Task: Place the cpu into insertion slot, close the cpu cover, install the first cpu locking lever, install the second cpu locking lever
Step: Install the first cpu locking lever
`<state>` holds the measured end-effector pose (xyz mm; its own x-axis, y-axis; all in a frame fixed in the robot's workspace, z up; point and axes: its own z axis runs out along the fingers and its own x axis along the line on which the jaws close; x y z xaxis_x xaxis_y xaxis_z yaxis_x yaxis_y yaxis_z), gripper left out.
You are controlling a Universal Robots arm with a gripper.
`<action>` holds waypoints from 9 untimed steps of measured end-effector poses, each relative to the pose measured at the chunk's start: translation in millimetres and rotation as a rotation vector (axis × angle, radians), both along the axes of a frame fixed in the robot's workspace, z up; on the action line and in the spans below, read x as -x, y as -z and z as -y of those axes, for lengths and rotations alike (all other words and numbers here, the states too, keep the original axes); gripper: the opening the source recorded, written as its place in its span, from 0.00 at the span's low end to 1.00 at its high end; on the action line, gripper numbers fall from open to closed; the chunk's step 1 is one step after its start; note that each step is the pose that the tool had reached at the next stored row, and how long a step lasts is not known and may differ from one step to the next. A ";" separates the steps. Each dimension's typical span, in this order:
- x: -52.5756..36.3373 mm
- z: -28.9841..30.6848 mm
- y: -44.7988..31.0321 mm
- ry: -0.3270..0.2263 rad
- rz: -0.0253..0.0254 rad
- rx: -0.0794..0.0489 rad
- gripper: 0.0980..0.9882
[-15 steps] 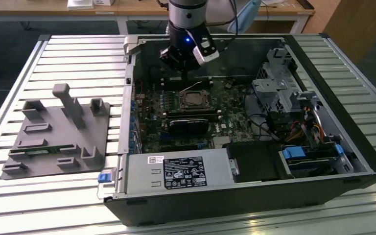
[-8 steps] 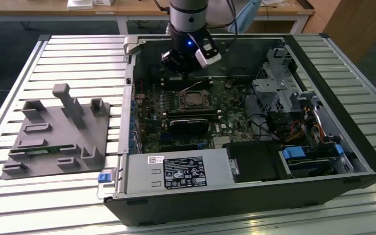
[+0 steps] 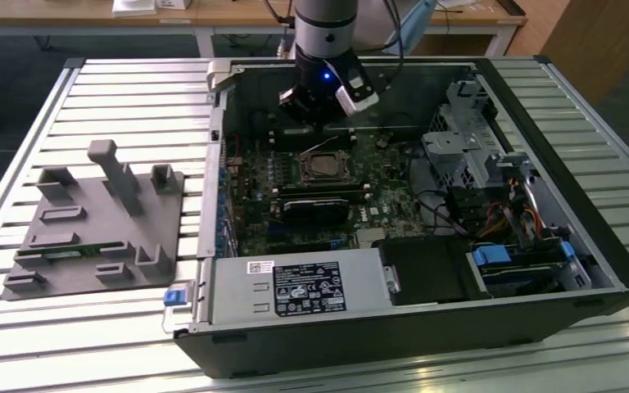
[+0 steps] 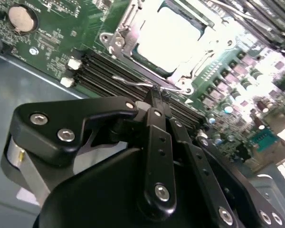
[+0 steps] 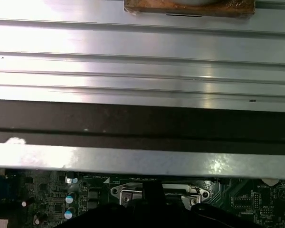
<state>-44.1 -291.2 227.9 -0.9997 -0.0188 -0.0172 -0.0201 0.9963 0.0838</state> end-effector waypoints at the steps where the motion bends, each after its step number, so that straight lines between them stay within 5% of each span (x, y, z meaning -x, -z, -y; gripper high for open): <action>1: -0.6 -0.3 1.0 0.000 0.0000 0.000 0.01; 9: -6.5 -1.9 5.2 -0.001 -0.0001 0.000 0.01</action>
<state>-37.7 -289.4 222.7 -0.9996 -0.0203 -0.0172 -0.0216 0.9963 0.0836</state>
